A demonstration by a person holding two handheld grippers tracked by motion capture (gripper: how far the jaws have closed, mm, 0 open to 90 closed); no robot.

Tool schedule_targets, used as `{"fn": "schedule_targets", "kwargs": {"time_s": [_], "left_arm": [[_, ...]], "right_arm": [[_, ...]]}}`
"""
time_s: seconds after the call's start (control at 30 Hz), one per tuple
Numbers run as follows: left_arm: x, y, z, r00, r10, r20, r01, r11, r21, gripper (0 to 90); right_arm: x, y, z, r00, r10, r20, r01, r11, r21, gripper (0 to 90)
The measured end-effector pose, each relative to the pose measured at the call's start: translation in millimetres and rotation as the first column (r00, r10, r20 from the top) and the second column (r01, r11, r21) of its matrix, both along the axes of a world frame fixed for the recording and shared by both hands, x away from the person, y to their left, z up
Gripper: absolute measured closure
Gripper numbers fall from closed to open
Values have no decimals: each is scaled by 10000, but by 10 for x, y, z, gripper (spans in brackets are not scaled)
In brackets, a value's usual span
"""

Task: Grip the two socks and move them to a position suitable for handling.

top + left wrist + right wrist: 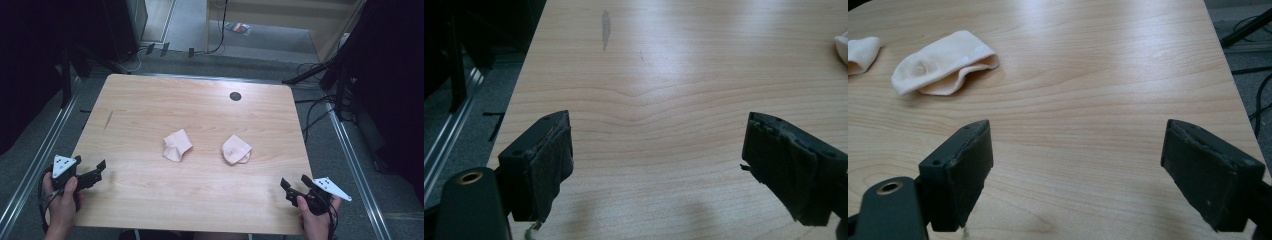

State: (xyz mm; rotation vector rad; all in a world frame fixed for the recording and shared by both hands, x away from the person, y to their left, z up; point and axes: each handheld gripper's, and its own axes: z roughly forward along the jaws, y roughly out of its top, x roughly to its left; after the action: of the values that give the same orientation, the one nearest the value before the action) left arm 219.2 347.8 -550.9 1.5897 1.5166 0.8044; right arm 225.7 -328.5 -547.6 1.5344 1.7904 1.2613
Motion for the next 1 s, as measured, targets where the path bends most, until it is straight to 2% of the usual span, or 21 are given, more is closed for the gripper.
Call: {"fn": "schedule_targets", "kwargs": {"time_s": [0.2, 0.47, 0.57, 0.63, 0.77, 0.9, 1.0], "left_arm": [[7, 10, -3, 10000, 83, -34, -83, 9999, -123, 138], [12, 14, 0, 9998, 92, -171, -94, 9998, -145, 138], [15, 17, -3, 9998, 139, -152, -142, 9997, -175, 137], [20, 17, -5, 9997, 145, -184, -148, 9997, -181, 137], [27, 24, -6, 9995, 191, -237, -197, 9995, -239, 137], [31, 30, -7, 9994, 204, -268, -211, 9994, -278, 137], [27, 31, -6, 9995, 198, -240, -206, 9993, -319, 137]], "right_arm": [[21, -22, -3, 9999, -112, -126, 115, 9996, 240, 134], [31, -5, 10, 9995, -290, -104, 290, 9996, -19, 132], [44, -14, 64, 9967, -755, -303, 735, 9954, -620, 132], [58, -26, 105, 9931, -1083, -457, 1056, 9927, -580, 133], [75, 0, 197, 9905, -1286, -489, 1267, 9912, -394, 134], [108, 52, 288, 9921, -1202, -364, 1194, 9926, -225, 137], [174, 168, 390, 9961, -854, -233, 848, 9960, -267, 139]]}}
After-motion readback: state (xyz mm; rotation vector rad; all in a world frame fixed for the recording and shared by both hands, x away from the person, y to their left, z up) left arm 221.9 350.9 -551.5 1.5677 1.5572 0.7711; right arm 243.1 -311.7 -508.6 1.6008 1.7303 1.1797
